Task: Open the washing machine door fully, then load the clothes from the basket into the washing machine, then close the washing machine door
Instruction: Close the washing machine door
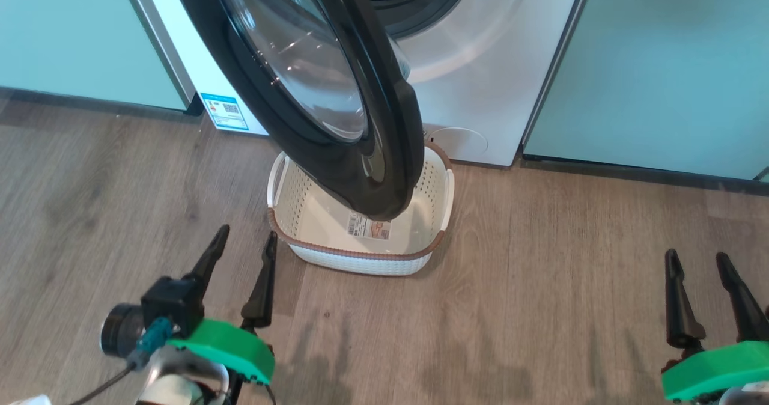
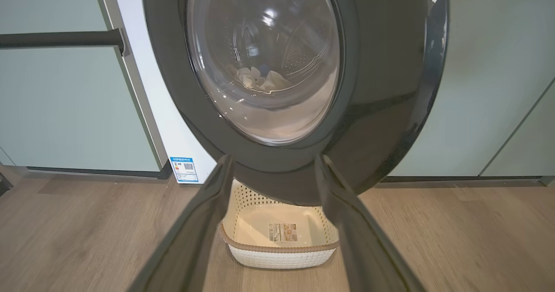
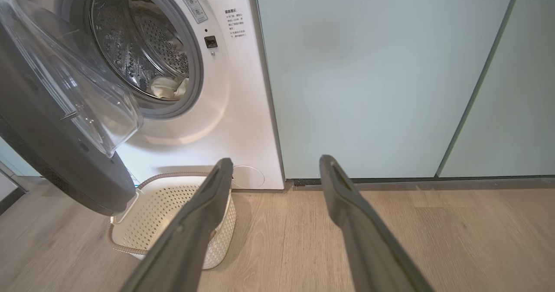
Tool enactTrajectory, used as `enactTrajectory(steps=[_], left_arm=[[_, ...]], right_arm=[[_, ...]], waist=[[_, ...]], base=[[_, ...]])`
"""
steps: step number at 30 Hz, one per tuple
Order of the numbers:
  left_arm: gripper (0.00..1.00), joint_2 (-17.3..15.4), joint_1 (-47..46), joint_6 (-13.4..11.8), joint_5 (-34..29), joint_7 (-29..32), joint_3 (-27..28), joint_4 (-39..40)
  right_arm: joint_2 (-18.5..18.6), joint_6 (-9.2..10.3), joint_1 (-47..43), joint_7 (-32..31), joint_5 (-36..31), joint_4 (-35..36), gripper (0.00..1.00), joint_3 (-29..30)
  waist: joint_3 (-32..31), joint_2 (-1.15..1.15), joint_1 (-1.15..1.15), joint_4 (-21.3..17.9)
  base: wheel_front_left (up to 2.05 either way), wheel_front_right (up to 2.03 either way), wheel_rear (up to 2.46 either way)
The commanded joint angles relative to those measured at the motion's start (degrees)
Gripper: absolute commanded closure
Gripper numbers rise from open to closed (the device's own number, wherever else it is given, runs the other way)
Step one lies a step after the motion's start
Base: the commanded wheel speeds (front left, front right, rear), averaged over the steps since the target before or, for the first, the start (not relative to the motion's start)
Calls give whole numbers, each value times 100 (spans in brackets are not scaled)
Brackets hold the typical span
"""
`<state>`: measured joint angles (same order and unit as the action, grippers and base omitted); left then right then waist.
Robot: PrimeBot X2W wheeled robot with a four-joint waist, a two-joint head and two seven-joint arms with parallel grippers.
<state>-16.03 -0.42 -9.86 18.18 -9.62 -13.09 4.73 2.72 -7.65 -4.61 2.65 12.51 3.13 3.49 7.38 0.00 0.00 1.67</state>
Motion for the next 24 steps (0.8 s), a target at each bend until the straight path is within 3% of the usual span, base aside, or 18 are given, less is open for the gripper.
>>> enactTrajectory(steps=[1,24], left_arm=[[0,-136,-110,-53,-62,-36,185,215],[0,-73,-206,-95,-55,-126,5,89]], right_arm=[[26,16,69,7,-67,253,0,-114],[16,16,32,33,-149,353,0,-122]], waist=[[-14,0,0,-13],[5,0,0,-83]], base=[[0,0,0],[0,0,0]])
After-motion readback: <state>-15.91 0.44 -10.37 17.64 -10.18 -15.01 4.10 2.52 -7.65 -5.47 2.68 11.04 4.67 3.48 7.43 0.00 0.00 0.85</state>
